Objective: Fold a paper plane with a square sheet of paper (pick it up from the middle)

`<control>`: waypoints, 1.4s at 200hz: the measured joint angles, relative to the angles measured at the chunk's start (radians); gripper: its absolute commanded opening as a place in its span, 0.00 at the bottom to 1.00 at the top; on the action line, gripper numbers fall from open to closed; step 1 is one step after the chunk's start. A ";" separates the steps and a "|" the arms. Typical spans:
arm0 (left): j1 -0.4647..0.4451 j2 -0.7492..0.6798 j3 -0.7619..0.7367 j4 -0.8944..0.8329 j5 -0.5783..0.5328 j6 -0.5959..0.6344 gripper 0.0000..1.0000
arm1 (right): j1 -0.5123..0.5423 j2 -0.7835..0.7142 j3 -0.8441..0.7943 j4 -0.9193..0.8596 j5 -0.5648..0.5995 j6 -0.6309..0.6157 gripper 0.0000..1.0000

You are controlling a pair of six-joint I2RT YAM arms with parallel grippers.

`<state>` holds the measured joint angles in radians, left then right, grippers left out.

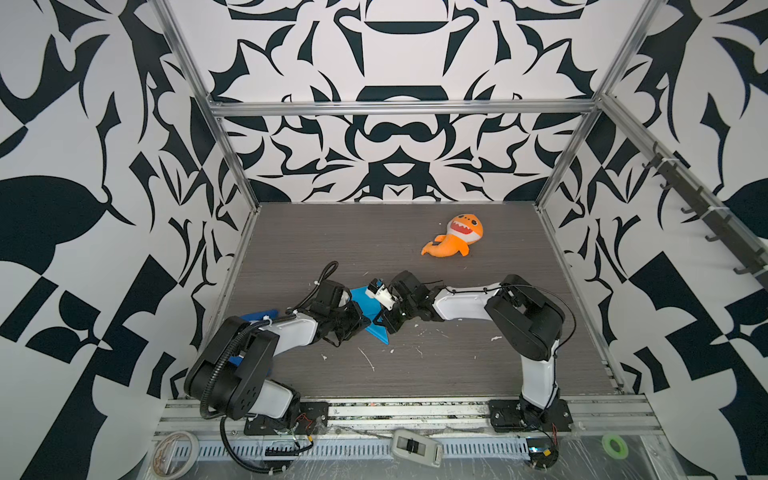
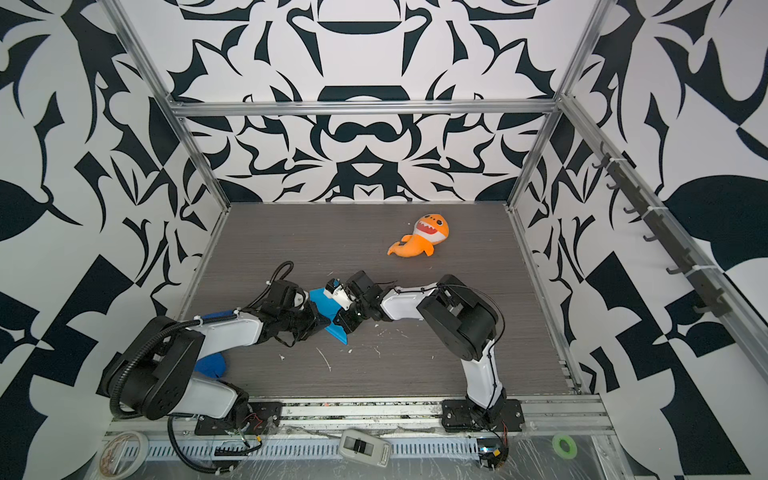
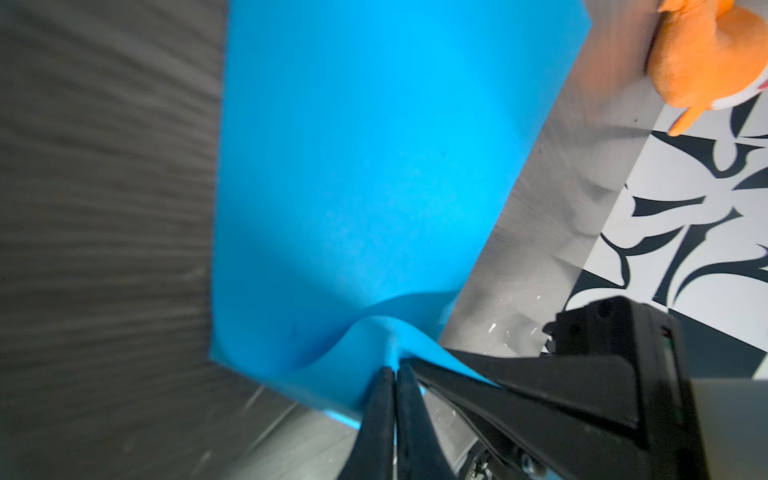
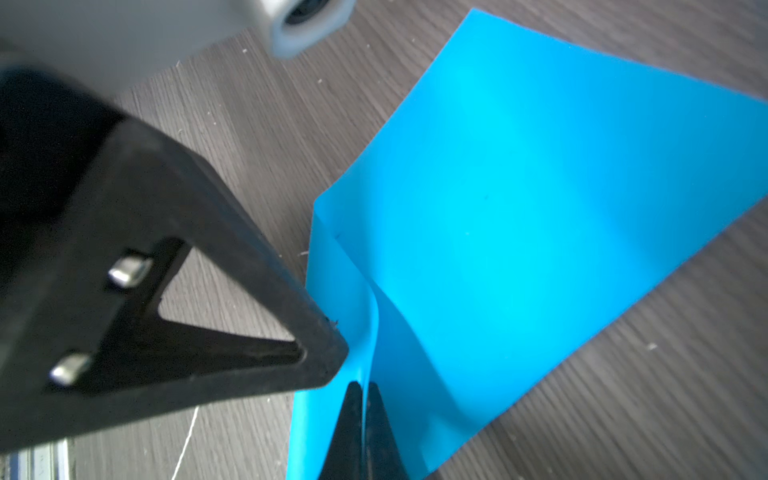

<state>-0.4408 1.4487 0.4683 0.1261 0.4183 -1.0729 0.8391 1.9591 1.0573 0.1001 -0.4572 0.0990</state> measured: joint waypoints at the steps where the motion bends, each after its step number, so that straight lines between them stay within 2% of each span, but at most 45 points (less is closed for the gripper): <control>1: 0.000 0.000 0.000 -0.001 0.000 0.000 0.08 | 0.000 0.000 0.000 0.000 0.000 0.000 0.00; 115: 0.000 0.000 -0.001 -0.032 -0.034 0.052 0.06 | 0.000 0.005 0.008 -0.008 -0.002 0.002 0.00; 155: -0.001 0.002 0.001 -0.037 -0.035 0.068 0.04 | 0.000 0.005 0.029 -0.039 -0.002 0.042 0.17; 184: -0.001 0.010 0.008 -0.044 -0.032 0.074 0.04 | -0.004 -0.012 0.046 -0.070 0.022 0.113 0.28; 203: -0.001 0.015 0.014 -0.044 -0.032 0.076 0.04 | -0.011 -0.051 0.046 -0.095 0.056 0.165 0.30; 233: -0.001 0.018 0.016 -0.044 -0.032 0.078 0.04 | -0.018 -0.134 0.045 -0.133 0.106 0.260 0.28; 280: -0.001 0.018 0.018 -0.048 -0.033 0.079 0.04 | -0.010 -0.211 -0.032 -0.104 0.088 0.500 0.16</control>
<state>-0.4419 1.4662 0.4866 0.0780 0.3855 -0.9943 0.8295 1.7485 1.0248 -0.0040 -0.3691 0.5995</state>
